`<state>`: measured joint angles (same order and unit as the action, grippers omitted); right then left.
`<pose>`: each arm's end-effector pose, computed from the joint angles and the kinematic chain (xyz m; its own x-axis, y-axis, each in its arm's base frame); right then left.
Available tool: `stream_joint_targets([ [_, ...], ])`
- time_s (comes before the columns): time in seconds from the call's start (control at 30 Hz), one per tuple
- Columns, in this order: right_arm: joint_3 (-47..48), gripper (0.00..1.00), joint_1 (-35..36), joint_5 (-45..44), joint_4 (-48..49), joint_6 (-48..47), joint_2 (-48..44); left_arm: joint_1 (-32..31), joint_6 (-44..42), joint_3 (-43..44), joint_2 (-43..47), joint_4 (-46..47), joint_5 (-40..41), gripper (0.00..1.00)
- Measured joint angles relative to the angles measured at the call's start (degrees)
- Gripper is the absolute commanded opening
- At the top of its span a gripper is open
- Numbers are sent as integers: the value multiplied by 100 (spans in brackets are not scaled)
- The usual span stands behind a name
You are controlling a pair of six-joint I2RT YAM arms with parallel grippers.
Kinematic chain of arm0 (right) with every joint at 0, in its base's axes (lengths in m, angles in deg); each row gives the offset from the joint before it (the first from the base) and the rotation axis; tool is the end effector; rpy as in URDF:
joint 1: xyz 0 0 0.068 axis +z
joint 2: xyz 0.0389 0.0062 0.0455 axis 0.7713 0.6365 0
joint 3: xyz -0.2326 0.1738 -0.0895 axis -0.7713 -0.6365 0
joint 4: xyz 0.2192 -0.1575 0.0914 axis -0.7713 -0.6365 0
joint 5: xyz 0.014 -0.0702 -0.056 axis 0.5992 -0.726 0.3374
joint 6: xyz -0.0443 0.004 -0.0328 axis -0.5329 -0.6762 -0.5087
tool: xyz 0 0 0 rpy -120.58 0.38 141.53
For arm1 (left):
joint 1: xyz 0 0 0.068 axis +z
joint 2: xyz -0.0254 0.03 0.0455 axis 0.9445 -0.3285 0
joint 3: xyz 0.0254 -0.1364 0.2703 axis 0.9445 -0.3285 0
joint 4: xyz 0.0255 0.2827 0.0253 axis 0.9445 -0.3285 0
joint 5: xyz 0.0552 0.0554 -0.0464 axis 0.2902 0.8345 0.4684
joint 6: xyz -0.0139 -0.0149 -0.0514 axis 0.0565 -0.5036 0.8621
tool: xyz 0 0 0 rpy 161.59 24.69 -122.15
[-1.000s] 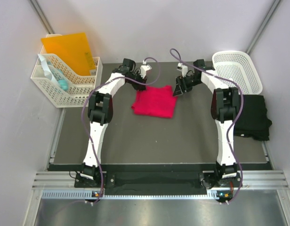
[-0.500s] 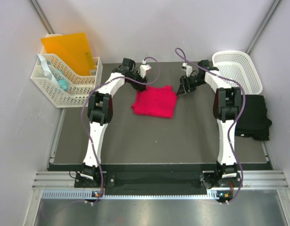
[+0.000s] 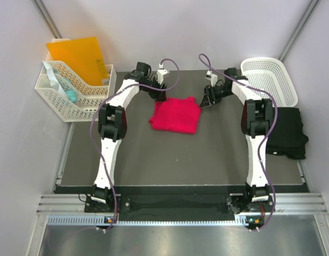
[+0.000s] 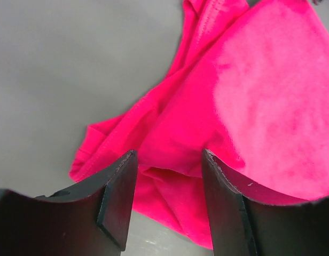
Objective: Fold and stack the t-shirts
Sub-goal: Fold the tshirt
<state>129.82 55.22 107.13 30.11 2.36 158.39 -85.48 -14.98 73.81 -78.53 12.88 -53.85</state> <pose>0.5535 0.0749 0.1645 -0.7571 -0.2872 -0.5868 -0.6309 0.5546 0.5426 0.5720 -0.1753 0.2052 -0.4390 0.4683 -0.7668 0.8594 0.4678 -0.2063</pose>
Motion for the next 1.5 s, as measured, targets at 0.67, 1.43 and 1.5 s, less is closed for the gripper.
stream_joint_targets([
  [0.67, 0, 64, 111, 20, -22, -7, 0, 125, 848, -518, 0, 743, 459, 57],
  [1.43, 0, 64, 190, -24, -39, -74, 0, 293, 1421, -210, 2, 579, -785, 58],
  [1.5, 0, 64, 190, -24, -42, -74, 0, 295, 1353, -210, -2, 498, -787, 58],
])
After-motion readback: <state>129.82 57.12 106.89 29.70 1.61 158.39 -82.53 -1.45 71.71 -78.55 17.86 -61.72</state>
